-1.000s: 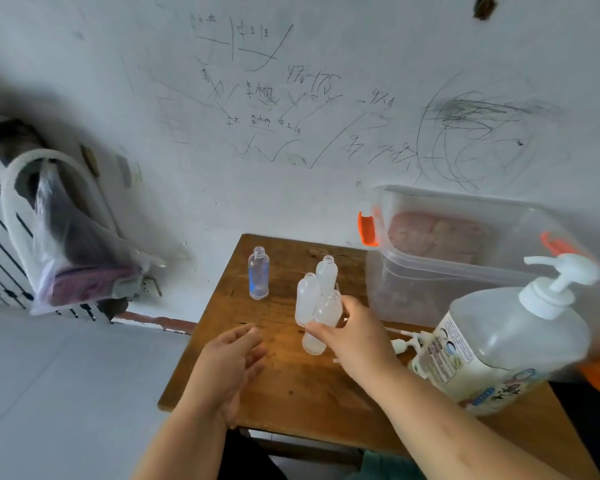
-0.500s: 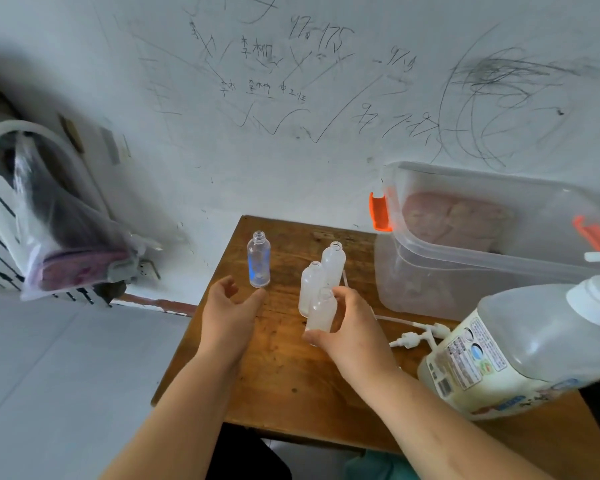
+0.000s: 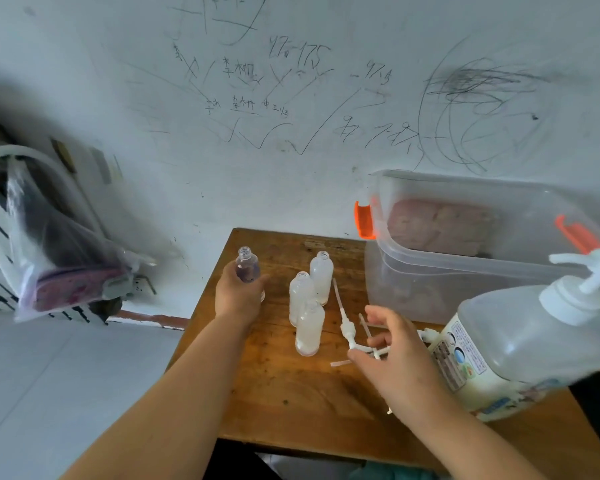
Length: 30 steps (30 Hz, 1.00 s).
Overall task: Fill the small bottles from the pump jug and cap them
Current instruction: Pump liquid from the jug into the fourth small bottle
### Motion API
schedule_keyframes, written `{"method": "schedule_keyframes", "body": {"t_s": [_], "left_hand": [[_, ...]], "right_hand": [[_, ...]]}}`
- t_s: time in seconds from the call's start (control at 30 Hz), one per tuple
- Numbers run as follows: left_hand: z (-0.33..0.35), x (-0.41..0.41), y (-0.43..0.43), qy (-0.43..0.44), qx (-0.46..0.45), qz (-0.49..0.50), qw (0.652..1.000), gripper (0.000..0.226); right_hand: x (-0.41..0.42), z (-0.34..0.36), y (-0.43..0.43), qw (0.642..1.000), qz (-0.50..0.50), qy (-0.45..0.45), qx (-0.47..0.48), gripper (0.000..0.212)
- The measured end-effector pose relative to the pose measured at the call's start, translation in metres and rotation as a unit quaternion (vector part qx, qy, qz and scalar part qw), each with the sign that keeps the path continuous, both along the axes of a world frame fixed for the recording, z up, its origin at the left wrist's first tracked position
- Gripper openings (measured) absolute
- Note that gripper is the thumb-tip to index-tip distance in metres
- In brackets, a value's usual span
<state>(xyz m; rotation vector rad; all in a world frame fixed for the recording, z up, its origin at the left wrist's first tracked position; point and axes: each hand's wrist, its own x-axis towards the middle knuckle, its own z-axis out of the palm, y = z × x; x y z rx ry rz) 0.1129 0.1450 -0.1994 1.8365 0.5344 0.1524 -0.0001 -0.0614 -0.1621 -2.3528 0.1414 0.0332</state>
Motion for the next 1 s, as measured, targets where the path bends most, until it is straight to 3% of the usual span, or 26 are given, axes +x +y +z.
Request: {"method": "schedule_keyframes", "body": {"t_s": [0.2,0.33,0.47,0.53,0.63,0.73,1.0], "left_hand": [[0.021,-0.044,0.009,-0.066,-0.006,0.03,0.997,0.04],[0.055,-0.082,0.006,-0.137,-0.035,-0.042,0.989,0.025],[0.093,-0.125,-0.025,-0.174,-0.069,-0.125,0.974,0.016],[0.107,-0.146,-0.044,-0.178,-0.095,-0.156,0.967,0.019],[0.115,-0.164,-0.064,-0.176,-0.108,-0.193,0.959,0.022],[0.119,-0.174,-0.079,-0.178,-0.101,-0.211,0.956,0.02],[0.137,-0.183,-0.106,-0.172,-0.136,-0.258,0.941,0.026]], "right_hand": [[-0.017,0.017,-0.001,0.999,0.011,-0.051,0.015,0.05],[-0.027,0.03,0.013,0.995,0.056,-0.075,0.046,0.05],[-0.037,0.052,0.024,0.986,0.102,-0.078,0.11,0.063],[-0.046,0.062,0.019,0.977,0.119,-0.079,0.158,0.067],[-0.057,0.07,0.006,0.971,0.115,-0.077,0.193,0.055],[-0.07,0.073,-0.01,0.972,0.09,-0.085,0.201,0.045],[-0.085,0.083,-0.035,0.971,0.068,-0.105,0.205,0.042]]}}
